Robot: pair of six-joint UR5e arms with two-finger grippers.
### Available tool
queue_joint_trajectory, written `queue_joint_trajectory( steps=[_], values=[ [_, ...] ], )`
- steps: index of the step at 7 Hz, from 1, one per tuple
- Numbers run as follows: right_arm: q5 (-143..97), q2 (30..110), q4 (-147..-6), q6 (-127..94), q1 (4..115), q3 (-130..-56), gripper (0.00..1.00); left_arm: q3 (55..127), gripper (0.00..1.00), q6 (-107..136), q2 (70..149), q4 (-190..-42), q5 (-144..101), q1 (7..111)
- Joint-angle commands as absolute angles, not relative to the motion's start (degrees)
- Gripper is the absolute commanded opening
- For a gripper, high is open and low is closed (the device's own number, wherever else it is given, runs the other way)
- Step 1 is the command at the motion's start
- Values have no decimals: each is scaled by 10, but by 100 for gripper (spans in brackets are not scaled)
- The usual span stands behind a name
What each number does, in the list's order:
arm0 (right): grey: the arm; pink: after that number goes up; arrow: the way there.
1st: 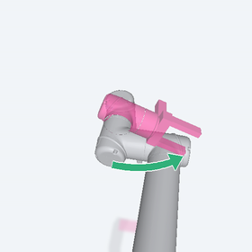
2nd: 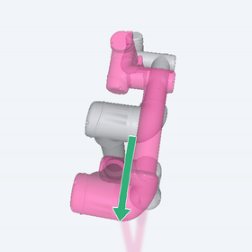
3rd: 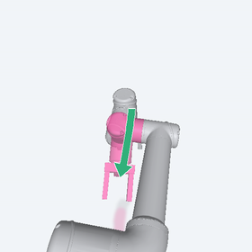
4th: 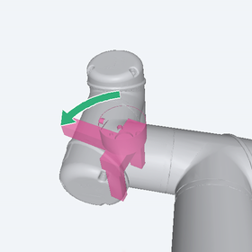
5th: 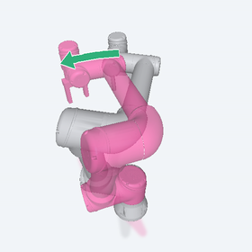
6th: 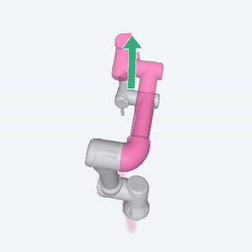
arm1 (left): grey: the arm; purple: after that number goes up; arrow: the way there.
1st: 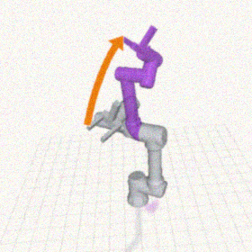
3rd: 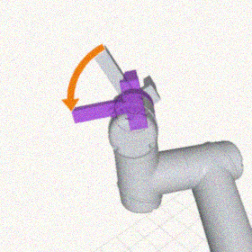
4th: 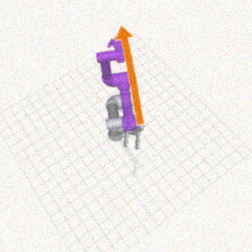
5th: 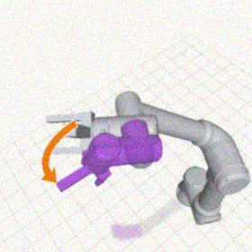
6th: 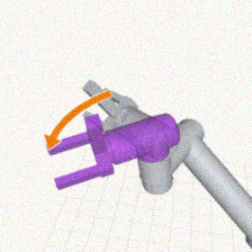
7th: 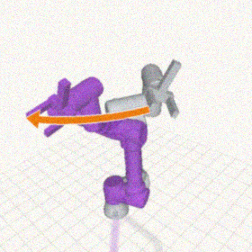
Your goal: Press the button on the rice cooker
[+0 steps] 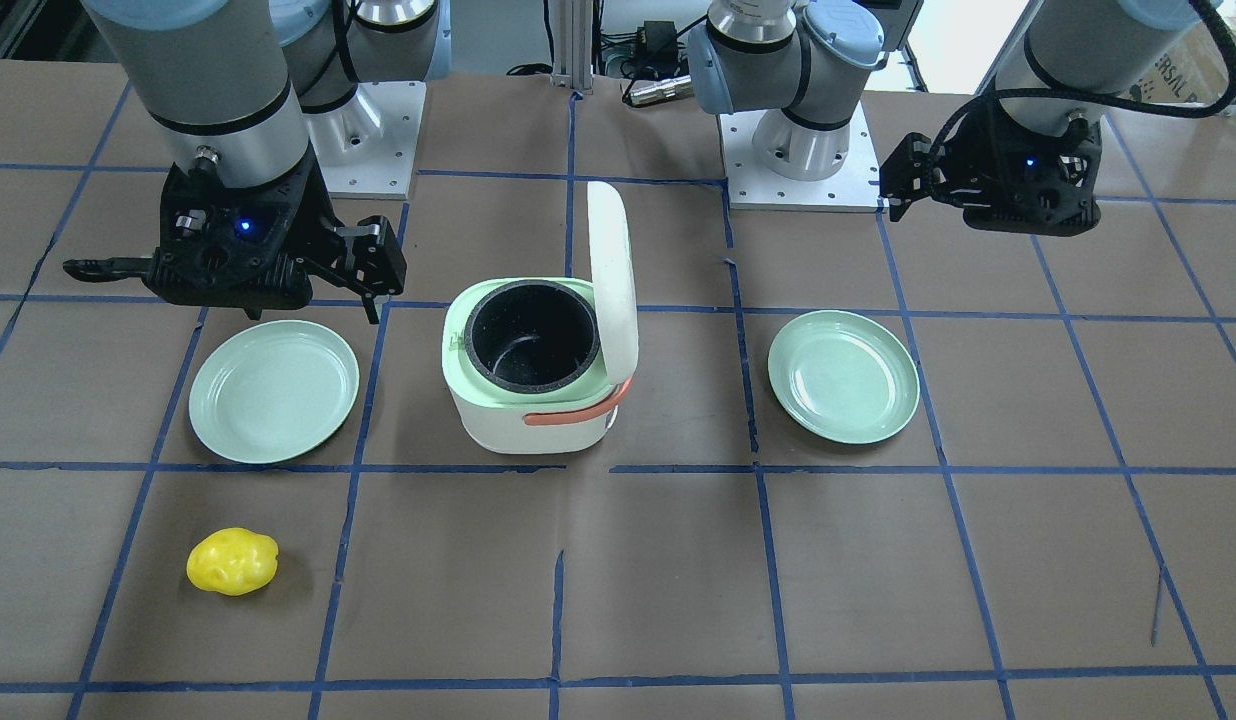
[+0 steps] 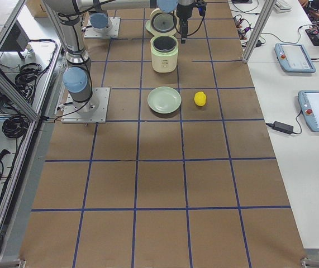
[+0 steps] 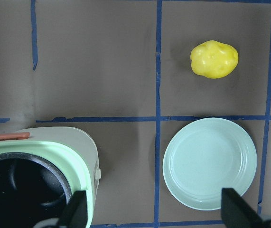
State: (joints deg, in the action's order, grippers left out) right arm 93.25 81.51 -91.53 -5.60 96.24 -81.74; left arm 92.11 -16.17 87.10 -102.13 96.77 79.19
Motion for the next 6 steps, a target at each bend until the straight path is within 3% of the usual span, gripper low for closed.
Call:
queue_joint_trajectory(
  steps=[1, 6],
  values=[
    [933, 818, -915, -56, 962, -822, 100, 921, 100, -162, 871, -1021, 968, 792],
    [933, 817, -915, -54, 955, -822, 100, 921, 100, -162, 871, -1021, 968, 792]
  ],
)
